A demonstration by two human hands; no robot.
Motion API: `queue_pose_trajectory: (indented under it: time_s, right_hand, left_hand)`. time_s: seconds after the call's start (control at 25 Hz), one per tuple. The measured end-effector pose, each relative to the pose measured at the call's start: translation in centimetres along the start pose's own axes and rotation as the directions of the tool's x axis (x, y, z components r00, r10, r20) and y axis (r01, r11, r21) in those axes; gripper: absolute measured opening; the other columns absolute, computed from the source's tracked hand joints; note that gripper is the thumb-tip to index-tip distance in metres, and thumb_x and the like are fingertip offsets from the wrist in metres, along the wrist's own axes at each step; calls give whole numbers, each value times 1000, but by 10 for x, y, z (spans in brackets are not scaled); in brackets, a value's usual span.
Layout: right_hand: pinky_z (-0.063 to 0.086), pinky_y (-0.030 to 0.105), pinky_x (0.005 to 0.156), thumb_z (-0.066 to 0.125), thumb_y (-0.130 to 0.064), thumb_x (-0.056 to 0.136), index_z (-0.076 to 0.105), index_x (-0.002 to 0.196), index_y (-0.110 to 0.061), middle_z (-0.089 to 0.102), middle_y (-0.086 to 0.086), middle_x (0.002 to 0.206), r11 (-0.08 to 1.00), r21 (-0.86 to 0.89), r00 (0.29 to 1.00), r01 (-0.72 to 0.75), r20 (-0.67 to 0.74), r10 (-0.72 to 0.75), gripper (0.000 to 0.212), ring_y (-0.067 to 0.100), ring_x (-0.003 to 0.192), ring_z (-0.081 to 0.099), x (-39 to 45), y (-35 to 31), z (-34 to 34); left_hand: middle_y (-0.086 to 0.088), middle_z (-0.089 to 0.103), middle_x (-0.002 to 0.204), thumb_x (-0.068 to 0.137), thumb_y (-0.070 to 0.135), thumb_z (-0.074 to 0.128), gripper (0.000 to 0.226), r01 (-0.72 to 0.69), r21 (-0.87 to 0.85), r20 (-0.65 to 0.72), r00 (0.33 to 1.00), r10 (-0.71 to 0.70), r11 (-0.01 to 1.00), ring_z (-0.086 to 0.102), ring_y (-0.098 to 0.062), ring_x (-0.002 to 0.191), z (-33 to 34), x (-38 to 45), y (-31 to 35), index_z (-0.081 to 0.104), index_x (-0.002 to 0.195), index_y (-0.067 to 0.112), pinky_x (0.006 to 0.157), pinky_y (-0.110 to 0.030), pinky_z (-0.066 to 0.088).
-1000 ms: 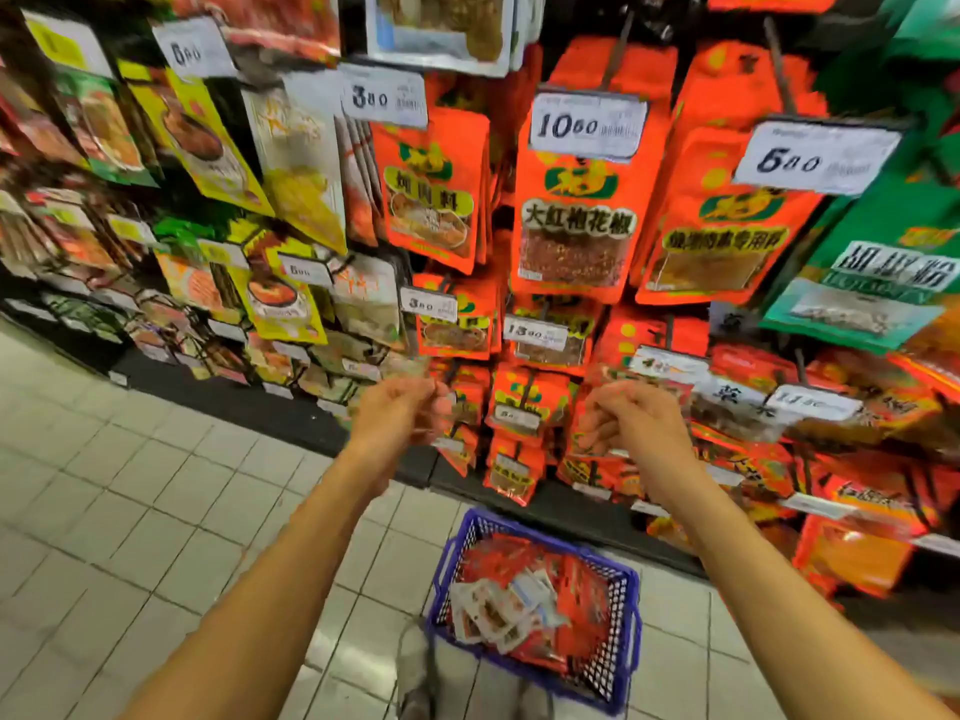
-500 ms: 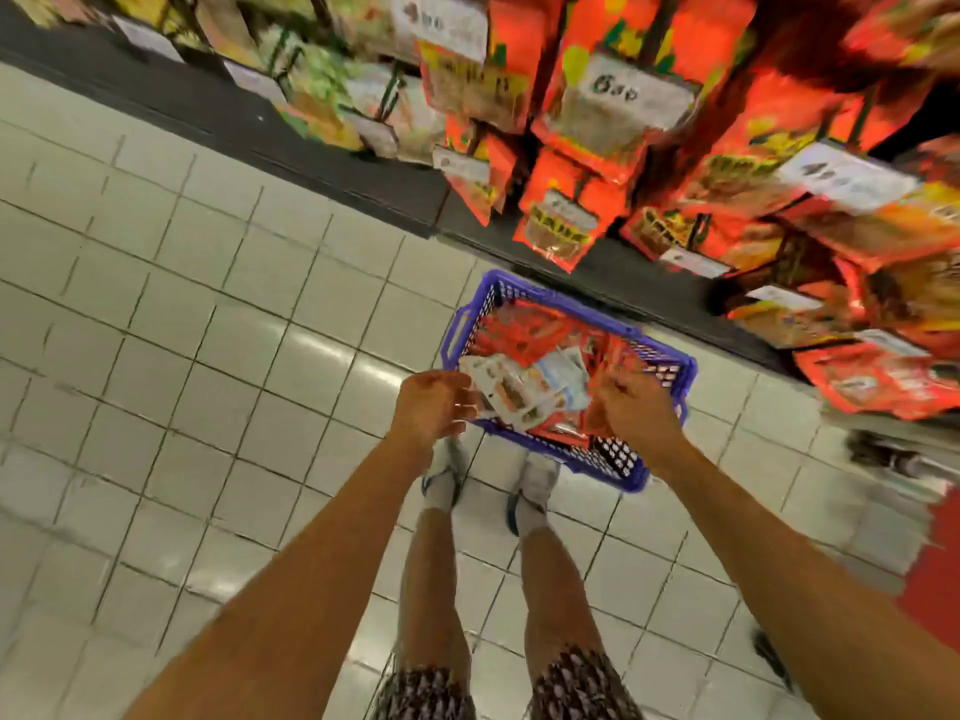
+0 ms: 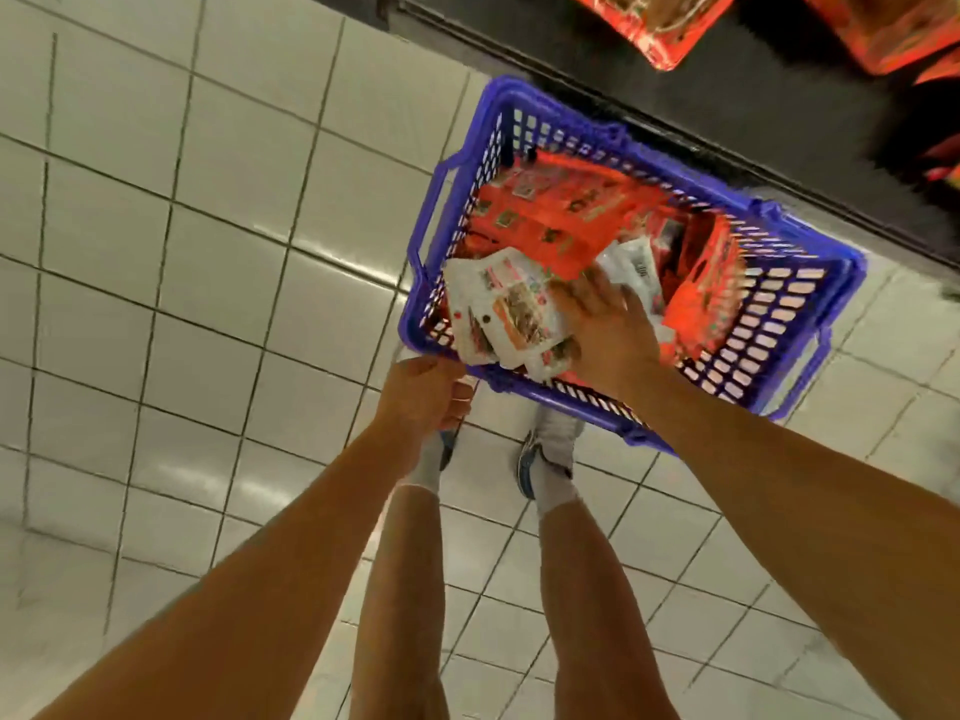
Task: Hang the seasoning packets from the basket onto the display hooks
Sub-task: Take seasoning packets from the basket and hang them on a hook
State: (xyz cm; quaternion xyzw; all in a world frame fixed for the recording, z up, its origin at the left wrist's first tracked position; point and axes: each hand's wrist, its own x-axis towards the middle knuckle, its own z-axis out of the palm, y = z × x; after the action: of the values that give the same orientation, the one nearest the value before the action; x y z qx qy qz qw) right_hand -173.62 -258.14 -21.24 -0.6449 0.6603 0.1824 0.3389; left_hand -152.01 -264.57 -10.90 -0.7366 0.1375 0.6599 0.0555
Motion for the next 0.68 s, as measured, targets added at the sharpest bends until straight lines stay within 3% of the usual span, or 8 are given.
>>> queue_pose_trajectory:
  time_s: [0.08,0.2,0.28,0.32,0.4,0.52,0.56,0.68]
  right_hand:
    - [36,51,108,64,-11,87,58,135,-4,52,14,149,996,44,995,72,-78,-69,49,40,146,35,-8,0,-11]
    - [56,44,87,59,4,93,71,114,3,74,18,112,905,382,951,189,-301,-72,24,32,114,68,-35,-10,-42]
    - [48,29,55,52,-3,100,68,100,-2,66,0,70,800,570,947,186,-320,7,16,0,73,67,-53,-18,-69]
    - [42,31,50,49,-6,103,63,92,-4,60,0,64,728,666,960,162,-276,38,18,4,67,64,-57,-21,-79]
    - [56,39,71,46,-9,106,64,96,-3,71,13,86,489,871,995,50,-87,54,22,21,86,69,-60,-24,-94]
    - [54,27,96,50,-6,104,70,106,-20,75,-9,107,215,970,990,-111,90,108,25,10,107,68,-52,-21,-88]
    - [52,33,101,54,-5,101,70,107,-20,74,-4,112,276,948,979,-158,115,168,23,16,112,67,-48,-18,-80]
    - [39,46,112,65,-13,88,42,147,-12,42,17,154,883,426,980,-197,110,166,63,36,143,38,-32,4,-36]
  left_hand:
    - [-13,55,74,95,5,55,16,-1,8,-1,1000,1,1000,51,-21,62,-5,4,-2,57,81,12,55,-25,40]
    - [-9,68,83,91,4,61,15,-126,77,-14,992,127,989,63,-25,77,-10,-2,-1,67,85,16,70,-34,51]
    - [2,74,89,85,4,69,24,-282,128,50,959,278,951,69,-17,87,-10,-9,5,69,94,26,81,-35,54]
    - [4,76,97,83,6,73,30,-347,136,120,936,332,928,71,-15,94,-10,-11,9,68,105,27,86,-35,55]
    - [-3,74,113,75,18,78,49,-391,122,230,905,357,912,69,-20,108,-7,-15,18,65,121,19,95,-41,55]
    - [-10,73,114,74,23,77,47,-368,62,232,909,346,928,68,-28,111,-7,-17,25,67,119,12,96,-49,55]
    - [-10,74,110,78,17,77,37,-379,50,209,908,362,924,69,-29,108,-8,-15,24,68,115,12,93,-49,56]
    - [-10,75,104,90,6,68,23,-381,33,103,921,376,924,70,-32,104,-15,-2,17,69,112,12,90,-51,57]
